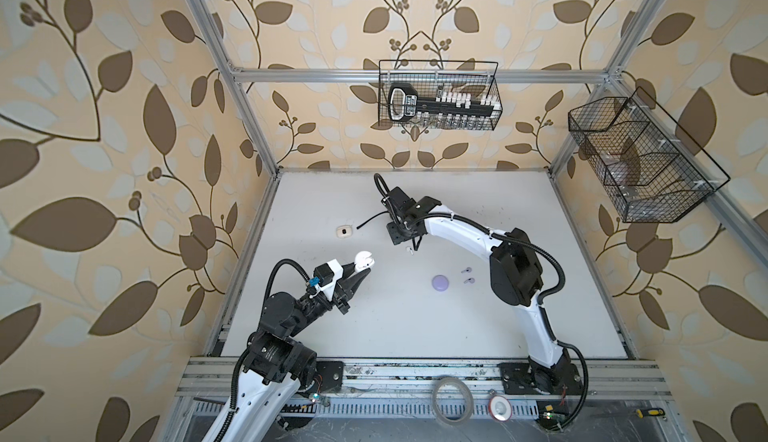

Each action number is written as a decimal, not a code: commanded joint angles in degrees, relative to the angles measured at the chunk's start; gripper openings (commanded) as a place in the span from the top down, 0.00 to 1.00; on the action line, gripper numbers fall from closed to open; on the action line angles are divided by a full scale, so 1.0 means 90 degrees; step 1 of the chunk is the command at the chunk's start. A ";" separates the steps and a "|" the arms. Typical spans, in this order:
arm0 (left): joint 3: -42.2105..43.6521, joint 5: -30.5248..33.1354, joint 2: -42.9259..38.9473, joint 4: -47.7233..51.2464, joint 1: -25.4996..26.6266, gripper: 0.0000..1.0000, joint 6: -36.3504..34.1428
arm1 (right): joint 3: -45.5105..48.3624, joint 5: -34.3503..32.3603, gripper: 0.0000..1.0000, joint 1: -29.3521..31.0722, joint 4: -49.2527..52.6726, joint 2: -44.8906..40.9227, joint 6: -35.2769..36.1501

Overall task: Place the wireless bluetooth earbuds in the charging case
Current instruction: 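Lower the right gripper and close it on the second white earbud, then lift the second white earbud with the right gripper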

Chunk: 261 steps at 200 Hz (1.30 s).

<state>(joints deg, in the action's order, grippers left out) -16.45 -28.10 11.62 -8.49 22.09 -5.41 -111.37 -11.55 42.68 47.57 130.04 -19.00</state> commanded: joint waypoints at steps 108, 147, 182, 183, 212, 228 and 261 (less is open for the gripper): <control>-0.0234 -0.0062 -0.0103 -0.0180 0.0007 1.00 -0.0008 | -0.0242 0.0668 0.52 -0.0274 0.0585 0.0570 0.0178; -0.0232 -0.0052 -0.0109 -0.0189 0.0007 1.00 0.0005 | -0.0243 0.0669 0.58 -0.0282 0.0592 0.0637 0.0179; -0.0233 -0.0052 -0.0108 -0.0189 0.0007 1.00 -0.0002 | -0.0243 0.0663 0.63 -0.0292 0.0591 0.0690 0.0178; -0.0233 -0.0052 -0.0109 -0.0189 0.0007 1.00 -0.0003 | -0.0243 0.0666 0.63 -0.0290 0.0592 0.0694 0.0178; -0.0233 -0.0042 -0.0109 -0.0177 0.0007 1.00 -0.0001 | -0.0228 0.0671 0.68 -0.0294 0.0620 0.0698 0.0172; -0.0233 -0.0042 -0.0124 -0.0179 0.0007 1.00 0.0005 | -0.0194 0.0668 0.69 -0.0294 0.0617 0.0676 0.0159; -0.0223 -0.0032 -0.0109 -0.0175 0.0007 1.00 -0.0001 | -0.0125 0.0694 0.73 -0.0289 0.0593 0.0659 0.0144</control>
<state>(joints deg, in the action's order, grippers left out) -16.45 -28.08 11.20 -8.03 22.09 -5.41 -111.81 -5.93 40.10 51.51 134.78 -17.93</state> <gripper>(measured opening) 0.222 0.283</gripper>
